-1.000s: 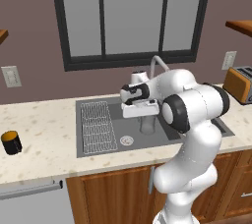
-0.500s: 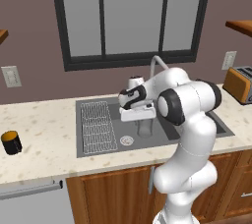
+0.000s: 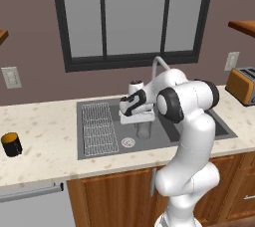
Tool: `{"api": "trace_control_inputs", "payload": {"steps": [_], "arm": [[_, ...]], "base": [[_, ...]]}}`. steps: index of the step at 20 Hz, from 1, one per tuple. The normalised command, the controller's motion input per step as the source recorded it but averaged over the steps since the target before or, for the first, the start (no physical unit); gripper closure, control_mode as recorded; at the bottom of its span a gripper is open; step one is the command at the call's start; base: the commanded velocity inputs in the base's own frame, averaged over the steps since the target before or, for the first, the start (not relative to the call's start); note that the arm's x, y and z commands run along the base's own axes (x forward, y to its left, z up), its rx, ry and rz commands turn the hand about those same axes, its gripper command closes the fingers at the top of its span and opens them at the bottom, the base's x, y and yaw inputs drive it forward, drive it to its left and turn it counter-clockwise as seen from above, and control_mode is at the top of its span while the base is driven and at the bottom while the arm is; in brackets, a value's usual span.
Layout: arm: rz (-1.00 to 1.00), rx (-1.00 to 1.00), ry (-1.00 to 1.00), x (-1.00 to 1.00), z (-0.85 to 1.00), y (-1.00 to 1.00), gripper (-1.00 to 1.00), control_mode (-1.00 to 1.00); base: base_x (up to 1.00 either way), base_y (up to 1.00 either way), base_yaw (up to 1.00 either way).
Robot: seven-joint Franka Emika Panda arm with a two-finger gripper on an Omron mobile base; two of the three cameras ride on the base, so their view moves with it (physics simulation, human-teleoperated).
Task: Place the glass cup in the left basin and the mug in the right basin of the sink.
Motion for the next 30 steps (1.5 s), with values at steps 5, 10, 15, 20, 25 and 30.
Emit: {"api": "trace_control_inputs", "payload": {"steps": [5, 10, 15, 20, 25, 30], "arm": [[0.00, 0.00, -0.08, 0.24, -0.26, 0.05, 1.00, -1.00], [0.00, 0.00, -0.02, 0.30, -0.29, 0.05, 1.00, -1.00], [0.00, 0.00, -0.01, 0.27, -0.30, 0.02, 1.00, -1.00], [0.00, 0.00, 0.00, 0.22, -0.30, 0.03, 1.00, -1.00], [0.00, 0.00, 0.00, 0.15, -0.33, 0.05, 1.00, -1.00], [0.00, -0.03, 0.00, 0.09, -0.29, 0.02, -1.00, -1.00]], "base": [[0.00, 0.00, 0.00], [0.00, 0.00, 0.00], [0.00, 0.00, 0.00], [0.00, 0.00, 0.00], [0.00, 0.00, 0.00], [0.00, 0.00, 0.00]]}}
